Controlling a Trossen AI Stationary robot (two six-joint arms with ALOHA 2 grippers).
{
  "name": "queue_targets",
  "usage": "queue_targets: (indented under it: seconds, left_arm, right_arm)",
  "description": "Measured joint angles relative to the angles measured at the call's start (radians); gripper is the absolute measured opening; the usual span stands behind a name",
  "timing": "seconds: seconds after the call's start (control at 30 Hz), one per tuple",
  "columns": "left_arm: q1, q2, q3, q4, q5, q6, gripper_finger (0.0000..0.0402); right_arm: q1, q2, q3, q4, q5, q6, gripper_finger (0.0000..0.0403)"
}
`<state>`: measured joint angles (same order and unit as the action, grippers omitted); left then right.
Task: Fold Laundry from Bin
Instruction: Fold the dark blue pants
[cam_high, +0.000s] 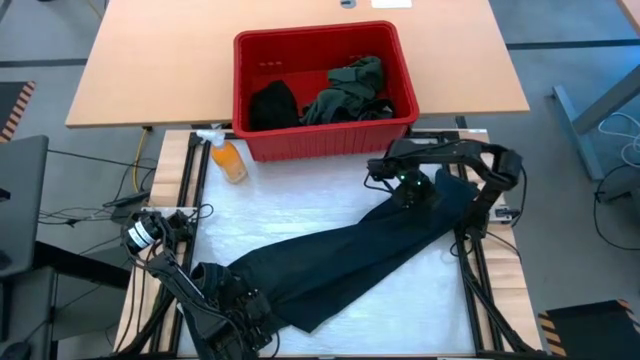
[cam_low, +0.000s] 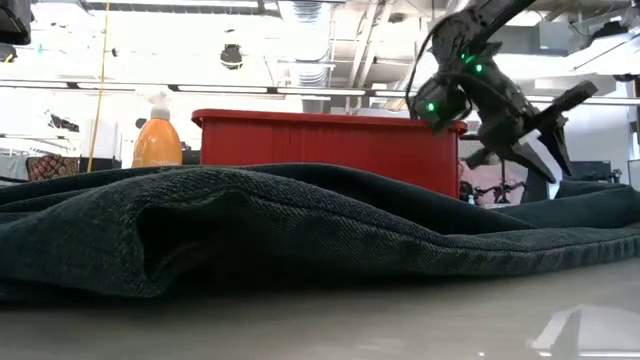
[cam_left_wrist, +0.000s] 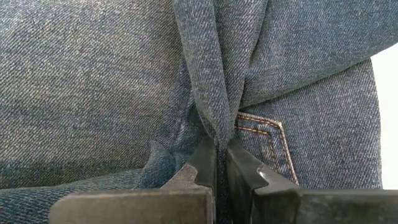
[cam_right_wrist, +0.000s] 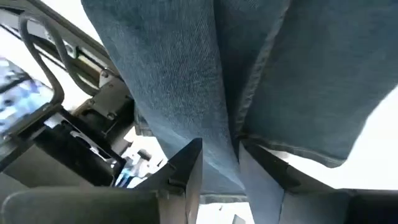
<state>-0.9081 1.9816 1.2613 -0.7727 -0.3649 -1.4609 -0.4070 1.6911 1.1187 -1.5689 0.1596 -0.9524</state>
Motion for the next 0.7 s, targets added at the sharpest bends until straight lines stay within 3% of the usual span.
queue_targets:
  seconds: [0.23,0.43,0.7]
  left_arm:
    - [-0.001,0.0,0.0,-0.001,-0.006,0.0,0.0]
    - [-0.003,-0.007,-0.001,-0.004,-0.036,-0.002,0.0]
    - [-0.004,-0.132,-0.005,-0.166,-0.111,-0.001,0.0]
  right_arm:
    - [-0.013,0.011,-0.134,-0.002,0.016,-0.07,0.0122]
    - [0.016,-0.029,-0.219,-0.006,0.026,-0.07,0.0021]
    - [0.027,-0.145,-0.2,-0.002,0.035,-0.032,0.0018]
